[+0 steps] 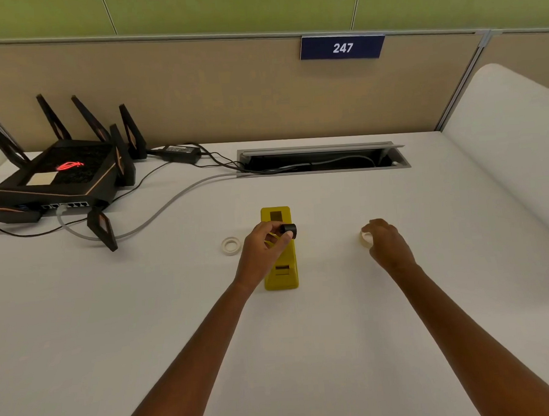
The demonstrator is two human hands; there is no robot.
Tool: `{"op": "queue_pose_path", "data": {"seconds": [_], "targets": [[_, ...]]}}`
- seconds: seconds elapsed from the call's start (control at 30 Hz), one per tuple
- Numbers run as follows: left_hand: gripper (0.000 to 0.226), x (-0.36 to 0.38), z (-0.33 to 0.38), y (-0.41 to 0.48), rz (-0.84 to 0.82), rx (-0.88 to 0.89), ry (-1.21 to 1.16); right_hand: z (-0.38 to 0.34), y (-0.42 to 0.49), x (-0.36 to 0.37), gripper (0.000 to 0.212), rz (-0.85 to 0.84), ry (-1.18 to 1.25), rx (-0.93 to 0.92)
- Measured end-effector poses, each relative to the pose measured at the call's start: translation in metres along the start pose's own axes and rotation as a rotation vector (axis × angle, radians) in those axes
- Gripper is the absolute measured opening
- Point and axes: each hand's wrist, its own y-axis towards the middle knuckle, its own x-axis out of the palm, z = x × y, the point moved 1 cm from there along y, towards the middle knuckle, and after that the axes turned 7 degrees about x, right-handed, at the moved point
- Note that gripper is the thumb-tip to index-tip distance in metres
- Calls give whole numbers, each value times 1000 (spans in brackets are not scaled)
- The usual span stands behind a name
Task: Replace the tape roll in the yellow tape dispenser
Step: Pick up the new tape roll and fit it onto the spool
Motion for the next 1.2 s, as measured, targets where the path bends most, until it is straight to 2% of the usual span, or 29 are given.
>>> {"op": "queue_pose_path", "data": {"seconds": [0.13, 0.5, 0.83, 0.93, 1.03, 1.2], "targets": [[20, -1, 0, 1, 1, -1, -3, 9, -1, 4, 39, -45, -95, 41], [23, -3, -2, 0, 4, -1, 10, 20, 2, 11, 34, -3, -157, 35], [21, -3, -1, 1, 10, -9, -11, 22, 3, 14, 20, 17, -160, 63], [21, -3, -2, 1, 13, -21, -22, 18, 3, 12, 20, -4, 11, 107], [22, -3, -3, 1, 21, -40, -38, 7, 1, 6, 21, -43, 336, 212], [22, -3, -4, 2, 32, -67, -66, -20, -10, -9, 13, -273, 923, 403]]}}
